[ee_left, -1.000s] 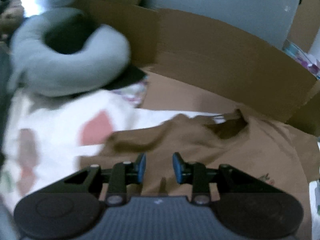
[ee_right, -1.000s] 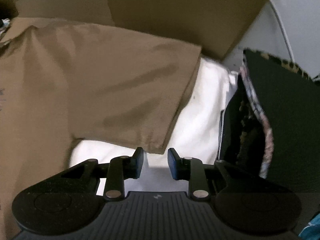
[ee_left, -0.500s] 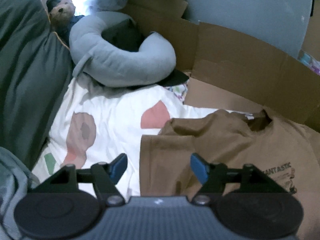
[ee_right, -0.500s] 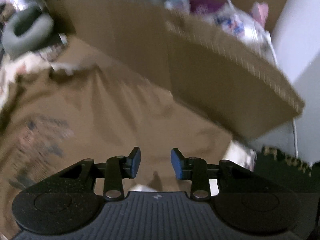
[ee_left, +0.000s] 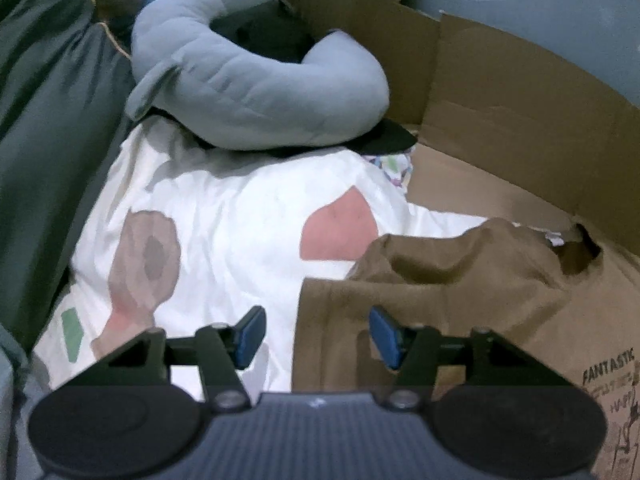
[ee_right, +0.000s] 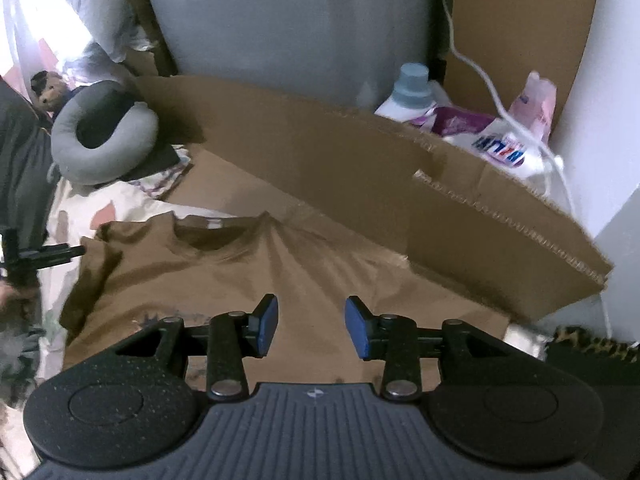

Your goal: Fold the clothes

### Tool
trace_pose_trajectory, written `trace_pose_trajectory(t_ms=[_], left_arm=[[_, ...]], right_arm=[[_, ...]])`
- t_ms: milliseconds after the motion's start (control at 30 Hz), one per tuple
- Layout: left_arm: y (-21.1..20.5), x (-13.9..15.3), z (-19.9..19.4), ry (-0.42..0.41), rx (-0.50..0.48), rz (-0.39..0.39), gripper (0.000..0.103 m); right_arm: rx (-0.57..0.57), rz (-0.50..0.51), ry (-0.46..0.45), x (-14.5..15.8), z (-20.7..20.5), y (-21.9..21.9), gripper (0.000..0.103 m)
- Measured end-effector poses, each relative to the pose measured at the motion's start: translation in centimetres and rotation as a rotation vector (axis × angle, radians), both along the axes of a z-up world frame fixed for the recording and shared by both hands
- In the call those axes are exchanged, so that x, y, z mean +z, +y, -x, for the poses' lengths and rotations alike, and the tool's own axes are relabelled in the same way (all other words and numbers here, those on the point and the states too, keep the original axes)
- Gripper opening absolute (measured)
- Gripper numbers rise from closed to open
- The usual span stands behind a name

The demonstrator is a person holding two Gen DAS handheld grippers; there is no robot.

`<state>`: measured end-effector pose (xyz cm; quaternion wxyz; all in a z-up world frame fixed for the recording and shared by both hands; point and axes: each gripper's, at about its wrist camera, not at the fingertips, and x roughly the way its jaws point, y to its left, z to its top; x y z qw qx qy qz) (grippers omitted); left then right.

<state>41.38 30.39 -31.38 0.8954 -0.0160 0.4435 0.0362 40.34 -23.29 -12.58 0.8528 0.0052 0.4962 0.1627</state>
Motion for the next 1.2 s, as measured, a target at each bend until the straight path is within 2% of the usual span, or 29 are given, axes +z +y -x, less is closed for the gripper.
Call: trace_pose_trajectory(t_ms=[100,400,600,700,767,800,967,1200], left_arm=[[-0.1,-0.5,-0.7,0.01,-0.011,-0.011,0.06],[-1.0,-2.4,-1.9,0.021,-0.049,-0.038,0.06],[-1.1,-3.2,-2.4,0.028,-0.016,-0.028,0.06],[-1.1,-2.9,-2.3,0.017,-0.029,-0.032,0.044],[-1.2,-2.6,-2.2,0.007,-0.044,-0.037,0.021],[-1.2,-2.4,-2.1,0.002,-0.051,-0.04,0.017],[0.1,-0.3,-0.7,-0.042,-0.045,-0.051,0.007],[4.2,1.9,1.1,-0.053,0.021,-0.058,0.007]], right_arm=[[-0.032,-0.076,0.06,-0.9,0.0,-0.2,0.044],[0.004,-0.041,0.078,-3.1,0.9,-0.2,0.044],[0.023,-0.034,0.114,-4.3,1.3,-0.1,0.044],[0.024,-0.074,0.153,-5.0,1.3,-0.1,0.044],[0.019,-0.08,0.166,-5.4,1.1,0.0,0.044],[0.019,-0.078,0.168,-5.6,1.0,0.1,0.044],[0.016,-0.096,0.175,-5.9,0.7,0.5,0.044],[0.025,-0.118,0.194,-6.0,0.3,1.4,0.044]])
